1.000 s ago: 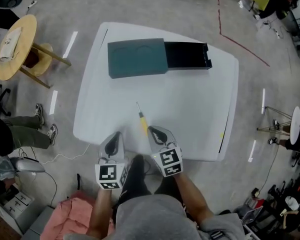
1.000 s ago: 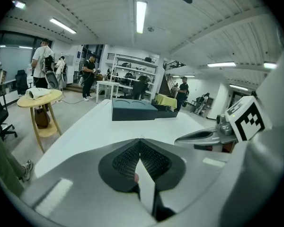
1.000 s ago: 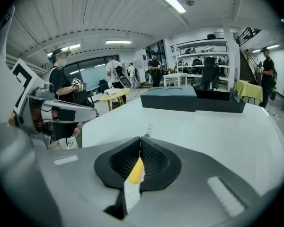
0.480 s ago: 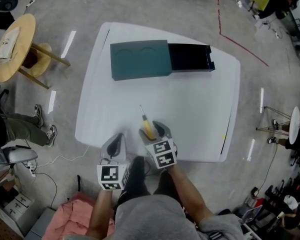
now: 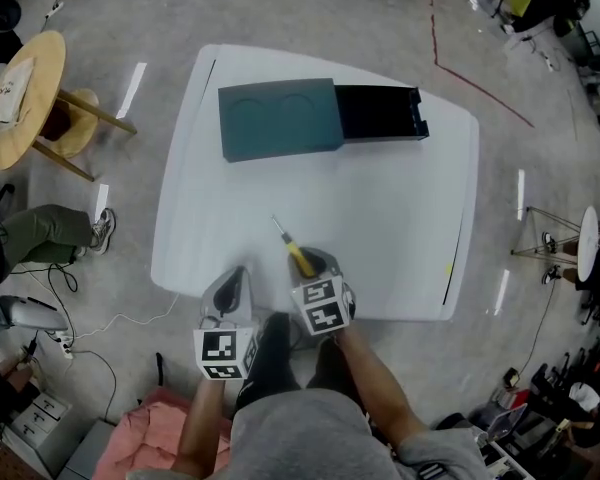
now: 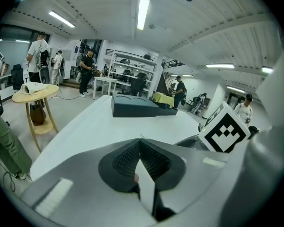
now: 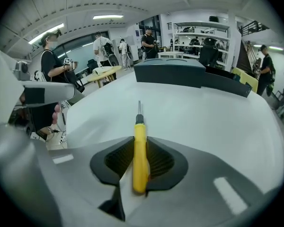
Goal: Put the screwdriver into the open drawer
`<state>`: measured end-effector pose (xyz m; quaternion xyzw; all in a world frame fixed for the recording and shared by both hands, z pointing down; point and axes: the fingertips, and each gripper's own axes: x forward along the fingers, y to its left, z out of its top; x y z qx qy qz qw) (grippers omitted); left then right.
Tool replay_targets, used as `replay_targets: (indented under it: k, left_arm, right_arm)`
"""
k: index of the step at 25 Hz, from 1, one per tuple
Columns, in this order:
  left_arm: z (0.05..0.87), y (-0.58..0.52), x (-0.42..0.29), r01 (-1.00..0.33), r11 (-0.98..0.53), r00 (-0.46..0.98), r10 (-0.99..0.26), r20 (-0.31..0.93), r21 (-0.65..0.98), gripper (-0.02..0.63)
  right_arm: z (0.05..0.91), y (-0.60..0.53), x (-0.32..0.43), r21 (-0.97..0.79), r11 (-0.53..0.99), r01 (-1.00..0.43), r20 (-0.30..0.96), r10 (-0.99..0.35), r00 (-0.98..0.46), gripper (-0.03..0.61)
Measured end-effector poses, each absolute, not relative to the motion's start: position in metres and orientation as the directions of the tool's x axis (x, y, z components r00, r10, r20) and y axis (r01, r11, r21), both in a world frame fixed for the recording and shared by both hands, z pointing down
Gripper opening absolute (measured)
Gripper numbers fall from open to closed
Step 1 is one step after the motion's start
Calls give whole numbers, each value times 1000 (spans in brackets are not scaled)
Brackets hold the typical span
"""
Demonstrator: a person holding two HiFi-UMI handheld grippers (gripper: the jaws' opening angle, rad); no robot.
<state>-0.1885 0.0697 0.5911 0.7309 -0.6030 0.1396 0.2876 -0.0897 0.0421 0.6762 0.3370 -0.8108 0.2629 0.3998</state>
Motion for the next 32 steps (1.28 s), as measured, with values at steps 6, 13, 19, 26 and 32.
replay_targets:
  k: [6,13,19,26,32]
  left_arm:
    - [588,71,-191,-963,-110,231,-806,545,246,11]
    - [573,68,-196,-966,-123,227,-825,517,227,11]
    - [542,61,-195,-966,-149,233,-856,462,210,12]
    - [502,60,-183,-960,-209,267,-878,397,184,11]
    - [470,58,-170,-952,-260,300,-892,337,160,11]
  right_arm:
    - [673,41,-88,-165,628,-760,825,-335,-456,83]
    - [644,32,-83,-149,615,-775,786,-402,-470,81]
    - [596,22,-71,-114,587,-801,724,-503,-472,81]
    - [539,26,-53,-74,545,-835,642,-615,-458,83]
    - [493,30,-32,-51,491,-870,566,-704,-430,83]
